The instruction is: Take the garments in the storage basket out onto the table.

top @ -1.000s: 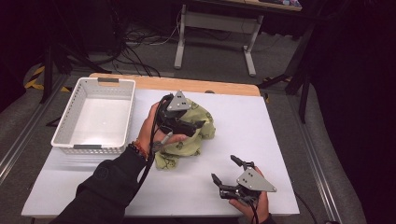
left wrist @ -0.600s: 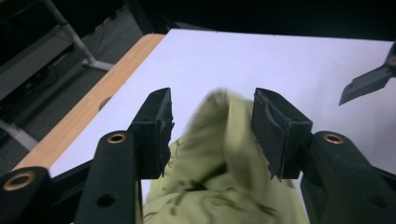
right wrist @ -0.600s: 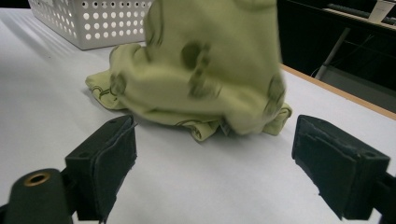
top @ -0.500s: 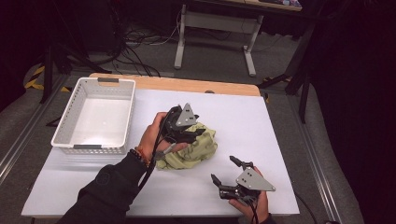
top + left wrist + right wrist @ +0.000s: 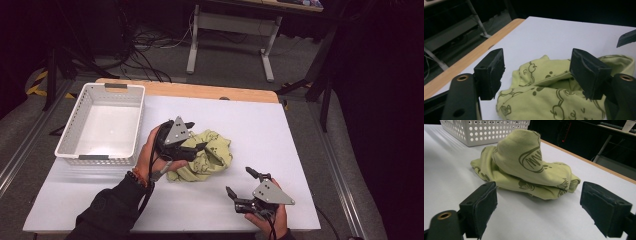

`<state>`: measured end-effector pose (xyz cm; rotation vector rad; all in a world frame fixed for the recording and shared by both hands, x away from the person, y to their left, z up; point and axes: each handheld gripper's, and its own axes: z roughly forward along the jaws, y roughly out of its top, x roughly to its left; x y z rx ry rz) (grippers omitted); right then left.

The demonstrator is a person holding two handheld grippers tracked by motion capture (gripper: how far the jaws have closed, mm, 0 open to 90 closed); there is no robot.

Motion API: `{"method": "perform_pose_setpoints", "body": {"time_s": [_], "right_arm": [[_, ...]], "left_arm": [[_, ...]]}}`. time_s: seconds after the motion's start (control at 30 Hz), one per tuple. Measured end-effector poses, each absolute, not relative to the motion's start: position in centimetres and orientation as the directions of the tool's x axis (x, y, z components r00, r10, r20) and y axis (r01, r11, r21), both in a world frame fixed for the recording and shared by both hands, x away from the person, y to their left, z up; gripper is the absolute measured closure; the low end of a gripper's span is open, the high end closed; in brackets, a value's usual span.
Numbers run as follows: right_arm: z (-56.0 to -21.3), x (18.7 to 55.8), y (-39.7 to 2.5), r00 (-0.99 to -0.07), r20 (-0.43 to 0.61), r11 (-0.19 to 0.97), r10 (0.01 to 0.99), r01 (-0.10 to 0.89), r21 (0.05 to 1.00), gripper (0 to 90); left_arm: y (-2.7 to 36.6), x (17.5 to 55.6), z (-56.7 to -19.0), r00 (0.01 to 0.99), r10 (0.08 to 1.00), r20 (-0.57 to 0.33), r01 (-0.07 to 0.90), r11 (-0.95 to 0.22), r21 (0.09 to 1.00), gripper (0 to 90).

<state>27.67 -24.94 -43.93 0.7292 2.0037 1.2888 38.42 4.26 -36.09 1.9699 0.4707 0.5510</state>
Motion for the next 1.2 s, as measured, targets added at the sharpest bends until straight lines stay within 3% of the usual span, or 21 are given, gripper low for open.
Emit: {"method": "perform_pose_setpoints", "body": {"time_s": [0.8, 1.2], "right_arm": [[-43.9, 27.5, -24.7, -0.641, -0.225, 0.371, 0.734, 0.101, 0.923, 15.2], [-43.9, 27.4, -24.6, -0.639, -0.239, 0.378, 0.731, 0.087, 0.922, 15.2]], "left_arm": [[8.8, 34.4, -36.4, 0.754, 0.561, 0.341, -0.056, -0.462, 0.885, 16.0], [9.2, 32.9, -36.9, 0.751, 0.550, 0.365, -0.079, -0.474, 0.877, 11.8]]}}
